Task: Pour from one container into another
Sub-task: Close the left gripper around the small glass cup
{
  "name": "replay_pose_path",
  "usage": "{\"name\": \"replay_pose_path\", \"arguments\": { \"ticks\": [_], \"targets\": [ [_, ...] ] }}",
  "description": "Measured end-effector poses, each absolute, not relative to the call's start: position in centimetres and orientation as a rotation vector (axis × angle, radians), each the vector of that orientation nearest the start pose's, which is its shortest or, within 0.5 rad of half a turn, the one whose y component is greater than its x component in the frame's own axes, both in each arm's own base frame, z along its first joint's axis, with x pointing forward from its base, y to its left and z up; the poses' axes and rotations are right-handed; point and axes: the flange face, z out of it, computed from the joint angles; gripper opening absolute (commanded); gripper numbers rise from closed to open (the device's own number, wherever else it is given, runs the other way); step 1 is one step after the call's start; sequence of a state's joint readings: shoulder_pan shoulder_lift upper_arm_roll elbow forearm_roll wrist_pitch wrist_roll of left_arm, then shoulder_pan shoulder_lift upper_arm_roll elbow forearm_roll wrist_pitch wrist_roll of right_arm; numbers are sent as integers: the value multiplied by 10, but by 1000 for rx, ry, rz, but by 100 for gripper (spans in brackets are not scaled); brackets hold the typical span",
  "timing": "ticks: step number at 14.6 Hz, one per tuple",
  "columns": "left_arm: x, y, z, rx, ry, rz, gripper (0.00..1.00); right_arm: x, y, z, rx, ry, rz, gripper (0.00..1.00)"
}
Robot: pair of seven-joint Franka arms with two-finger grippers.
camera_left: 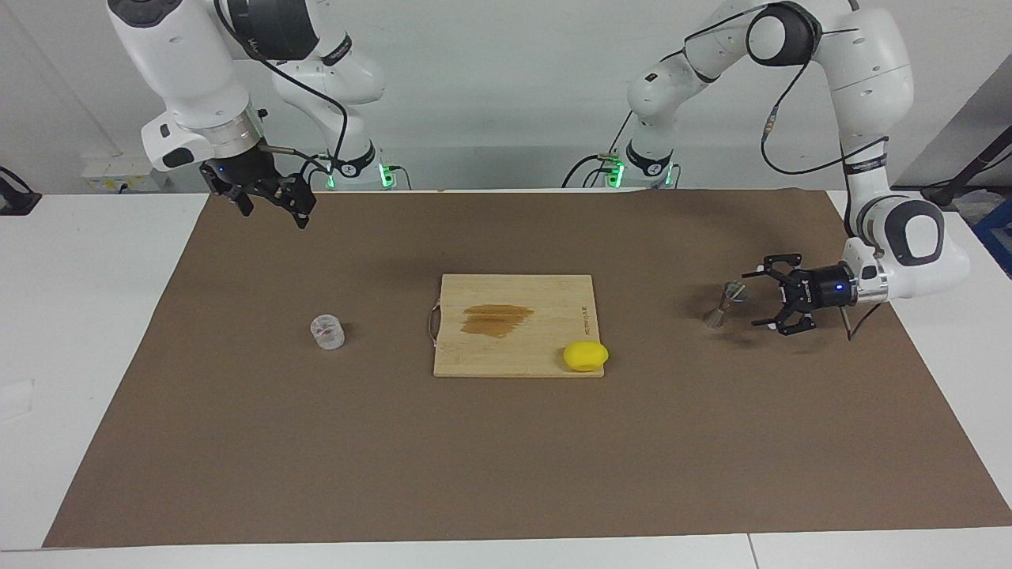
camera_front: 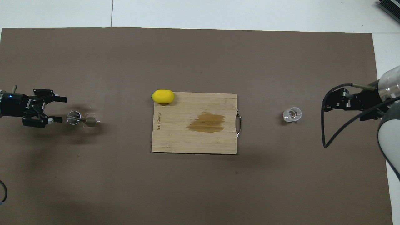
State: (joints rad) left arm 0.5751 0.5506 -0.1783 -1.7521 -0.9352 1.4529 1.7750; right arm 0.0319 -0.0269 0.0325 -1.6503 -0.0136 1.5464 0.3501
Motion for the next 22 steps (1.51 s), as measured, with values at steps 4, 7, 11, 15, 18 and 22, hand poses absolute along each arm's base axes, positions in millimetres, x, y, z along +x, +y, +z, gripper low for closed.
{"name": "replay_pose_path", "arguments": {
  "ticks": [4,7,11,15,18,22],
  "targets": [
    [566,154,247,1579,-887,611,100,540,34,600,-3137,451,115,100],
    [565,159,246,1544,-904,702,100,540,34,600,-3137,451,115,100],
    [553,159,244,1475,-907,720,100,540,34,600,-3137,451,115,100],
    [545,150,237,1412,-961,778,100,540,34,600,-3137,451,115,100],
    [549,140,238,1377,-997,814,100,540,34,600,-3137,451,115,100],
    [553,134,240,1351,-1002,864,100,540,34,600,-3137,451,115,100]
  ]
}}
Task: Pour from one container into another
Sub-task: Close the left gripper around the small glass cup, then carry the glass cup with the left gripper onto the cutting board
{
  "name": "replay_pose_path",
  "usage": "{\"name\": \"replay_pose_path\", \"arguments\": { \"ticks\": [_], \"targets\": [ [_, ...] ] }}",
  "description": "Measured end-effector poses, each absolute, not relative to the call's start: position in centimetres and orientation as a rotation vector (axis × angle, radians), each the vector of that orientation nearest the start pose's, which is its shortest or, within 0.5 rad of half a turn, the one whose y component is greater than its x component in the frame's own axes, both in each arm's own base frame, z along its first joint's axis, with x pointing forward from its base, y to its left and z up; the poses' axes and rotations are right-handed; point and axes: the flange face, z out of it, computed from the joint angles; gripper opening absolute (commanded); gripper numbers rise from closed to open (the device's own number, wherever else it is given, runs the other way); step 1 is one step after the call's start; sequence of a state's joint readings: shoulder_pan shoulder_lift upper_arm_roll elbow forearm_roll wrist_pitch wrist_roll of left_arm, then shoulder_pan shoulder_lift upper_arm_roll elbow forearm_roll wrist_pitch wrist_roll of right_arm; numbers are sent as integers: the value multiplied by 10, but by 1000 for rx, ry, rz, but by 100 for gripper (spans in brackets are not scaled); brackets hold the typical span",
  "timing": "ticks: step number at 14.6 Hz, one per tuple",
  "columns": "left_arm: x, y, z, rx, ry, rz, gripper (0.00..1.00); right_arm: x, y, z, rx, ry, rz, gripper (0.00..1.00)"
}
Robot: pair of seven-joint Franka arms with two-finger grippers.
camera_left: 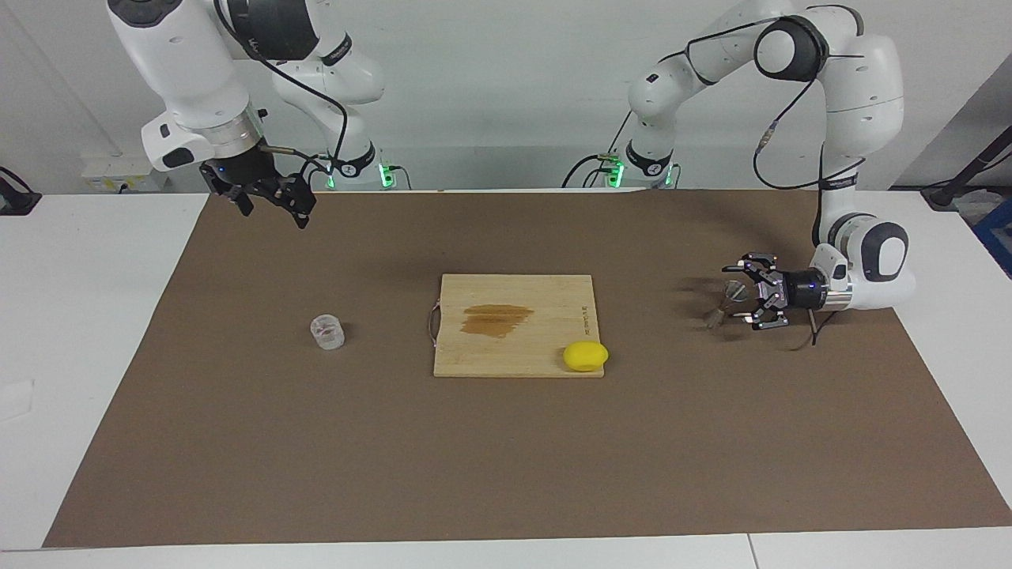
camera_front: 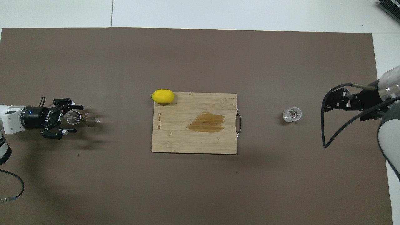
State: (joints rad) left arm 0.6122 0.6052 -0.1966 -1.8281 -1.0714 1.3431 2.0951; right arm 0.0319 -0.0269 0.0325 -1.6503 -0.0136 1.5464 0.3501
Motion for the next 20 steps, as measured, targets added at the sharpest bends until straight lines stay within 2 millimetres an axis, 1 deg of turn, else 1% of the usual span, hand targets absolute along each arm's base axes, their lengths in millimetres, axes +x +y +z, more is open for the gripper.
{"name": "replay_pose_path", "arguments": {
  "ticks": [3,8,14,18,20],
  "targets": [
    [552,136,242,1329,-1028,894,100,540,34,600,-3137,451,115,100],
    [548,146,242,1285,-1140,978,100,540,34,600,-3137,451,115,100],
    [549,147,244,1273,-1161,1000,100,540,34,600,-3137,451,115,100],
    [550,146,244,1272,-1161,1006,92,540,34,600,-3137,451,115,100],
    [550,145,244,1270,-1162,1006,83,540,34,600,-3137,451,115,100]
  ]
}}
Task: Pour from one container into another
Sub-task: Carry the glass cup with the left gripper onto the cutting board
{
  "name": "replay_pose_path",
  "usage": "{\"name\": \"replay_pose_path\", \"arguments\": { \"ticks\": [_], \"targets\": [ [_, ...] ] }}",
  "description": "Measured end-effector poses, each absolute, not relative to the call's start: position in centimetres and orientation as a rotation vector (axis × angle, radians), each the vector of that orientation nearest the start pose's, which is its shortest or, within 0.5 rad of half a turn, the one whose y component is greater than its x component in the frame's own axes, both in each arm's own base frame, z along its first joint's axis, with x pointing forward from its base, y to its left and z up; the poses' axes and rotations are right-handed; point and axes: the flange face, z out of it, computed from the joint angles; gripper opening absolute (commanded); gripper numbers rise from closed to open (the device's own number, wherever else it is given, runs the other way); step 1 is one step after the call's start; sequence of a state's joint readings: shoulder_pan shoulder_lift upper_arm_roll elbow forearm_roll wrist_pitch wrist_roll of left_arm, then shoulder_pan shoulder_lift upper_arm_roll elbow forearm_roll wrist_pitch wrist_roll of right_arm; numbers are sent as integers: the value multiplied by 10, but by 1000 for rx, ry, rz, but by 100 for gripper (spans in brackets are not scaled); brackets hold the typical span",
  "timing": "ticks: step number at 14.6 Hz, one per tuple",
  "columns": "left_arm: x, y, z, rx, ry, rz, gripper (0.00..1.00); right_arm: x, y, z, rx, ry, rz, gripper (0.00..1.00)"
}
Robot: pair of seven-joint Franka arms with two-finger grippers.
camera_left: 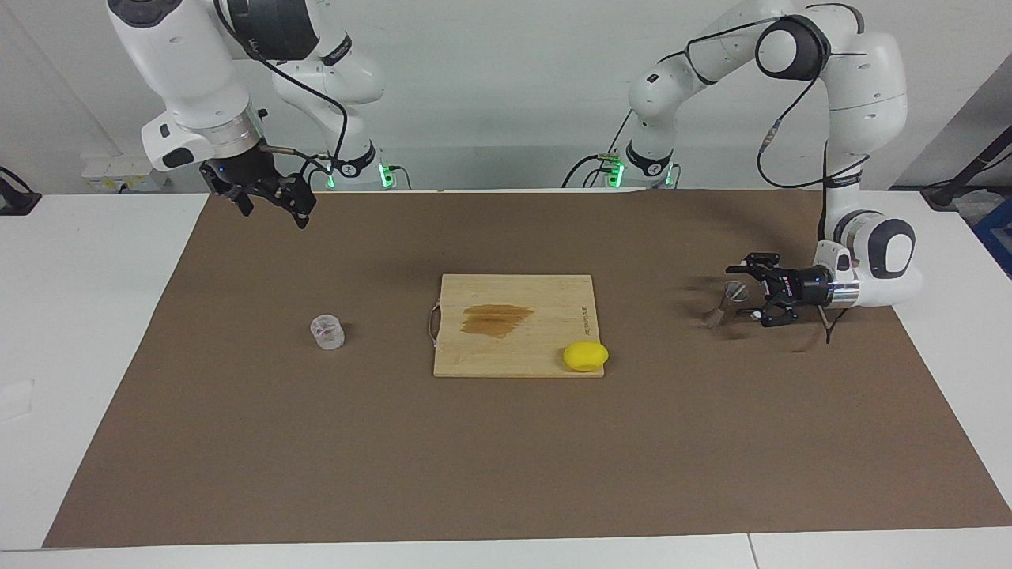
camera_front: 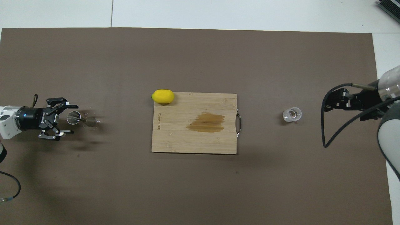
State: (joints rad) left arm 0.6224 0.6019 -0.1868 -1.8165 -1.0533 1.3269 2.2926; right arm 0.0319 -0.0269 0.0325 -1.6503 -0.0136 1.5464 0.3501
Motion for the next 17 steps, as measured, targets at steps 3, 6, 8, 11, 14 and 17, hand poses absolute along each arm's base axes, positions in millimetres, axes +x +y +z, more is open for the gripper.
{"name": "replay_pose_path", "arguments": {
  "ticks": [3,6,8,11,14,17],
  "targets": [
    [551,144,244,1270,-1164,1006,73,540,34,600,-3137,451,115,100],
    [551,145,244,1274,-1164,1006,64,540,34,600,-3137,451,115,100],
    [551,146,244,1278,-1164,1007,52,540,34,600,-3137,451,115,100],
    [551,146,244,1280,-1164,1008,35,540,34,600,-3137,451,115,100],
    [551,146,244,1280,-1164,1008,30,540,34,600,-3137,451,115,100],
    [551,145,244,1280,-1164,1006,30,540,34,600,-3137,451,115,100]
  ]
}}
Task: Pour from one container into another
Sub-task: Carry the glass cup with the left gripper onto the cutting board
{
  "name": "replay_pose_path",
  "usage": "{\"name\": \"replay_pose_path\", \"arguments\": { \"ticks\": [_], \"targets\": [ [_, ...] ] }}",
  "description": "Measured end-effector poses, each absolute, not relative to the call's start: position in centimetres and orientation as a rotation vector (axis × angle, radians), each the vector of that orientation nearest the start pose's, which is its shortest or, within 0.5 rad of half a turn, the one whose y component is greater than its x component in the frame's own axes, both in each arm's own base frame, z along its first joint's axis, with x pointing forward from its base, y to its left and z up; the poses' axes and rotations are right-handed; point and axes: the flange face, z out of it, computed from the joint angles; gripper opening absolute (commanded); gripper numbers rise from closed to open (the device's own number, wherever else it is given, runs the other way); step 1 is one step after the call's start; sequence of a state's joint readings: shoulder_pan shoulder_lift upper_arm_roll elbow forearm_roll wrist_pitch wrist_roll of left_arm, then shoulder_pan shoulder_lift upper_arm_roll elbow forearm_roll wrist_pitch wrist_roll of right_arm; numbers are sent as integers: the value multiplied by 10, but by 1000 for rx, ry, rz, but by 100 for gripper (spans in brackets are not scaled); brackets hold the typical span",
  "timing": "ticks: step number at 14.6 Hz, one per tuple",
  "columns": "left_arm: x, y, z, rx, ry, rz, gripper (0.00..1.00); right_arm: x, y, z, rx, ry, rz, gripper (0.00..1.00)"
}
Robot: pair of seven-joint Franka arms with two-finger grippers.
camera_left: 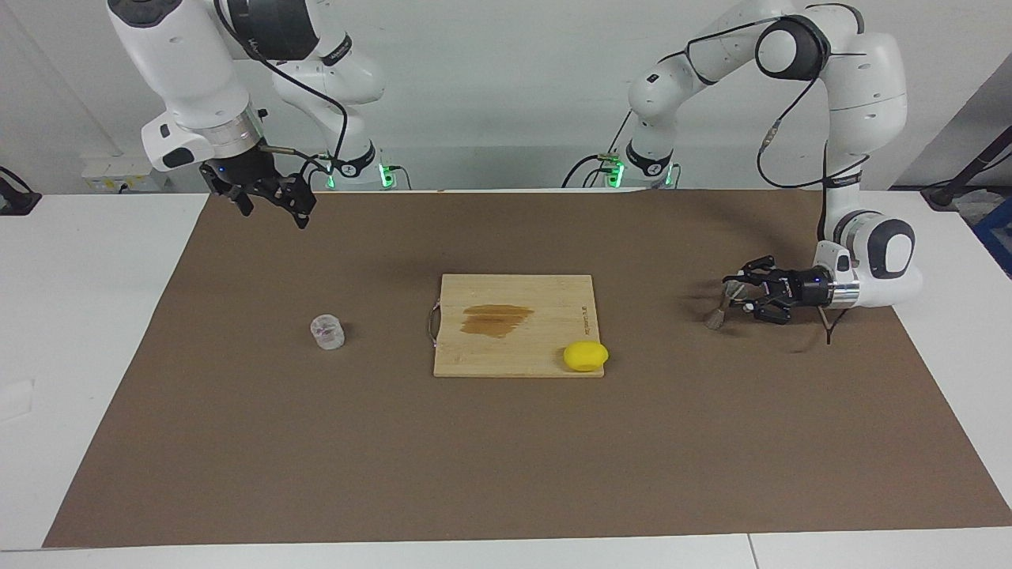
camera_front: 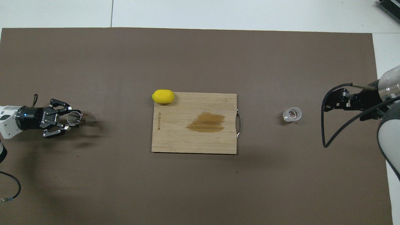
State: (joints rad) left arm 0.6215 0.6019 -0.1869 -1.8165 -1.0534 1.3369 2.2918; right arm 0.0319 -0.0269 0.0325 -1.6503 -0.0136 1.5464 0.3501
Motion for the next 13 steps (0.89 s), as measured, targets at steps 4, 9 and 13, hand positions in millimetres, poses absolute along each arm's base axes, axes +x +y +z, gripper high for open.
{"name": "replay_pose_path", "arguments": {
  "ticks": [4,9,13],
  "targets": [
    [556,134,246,1278,-1138,985,30,540,34,600,-3137,451,115,100],
    [571,80,252,1214,-1119,968,29,541,34,602,-3125,473,97,91],
    [586,25,281,1151,-1134,978,29,543,32,602,-3053,801,76,82]
  ]
}}
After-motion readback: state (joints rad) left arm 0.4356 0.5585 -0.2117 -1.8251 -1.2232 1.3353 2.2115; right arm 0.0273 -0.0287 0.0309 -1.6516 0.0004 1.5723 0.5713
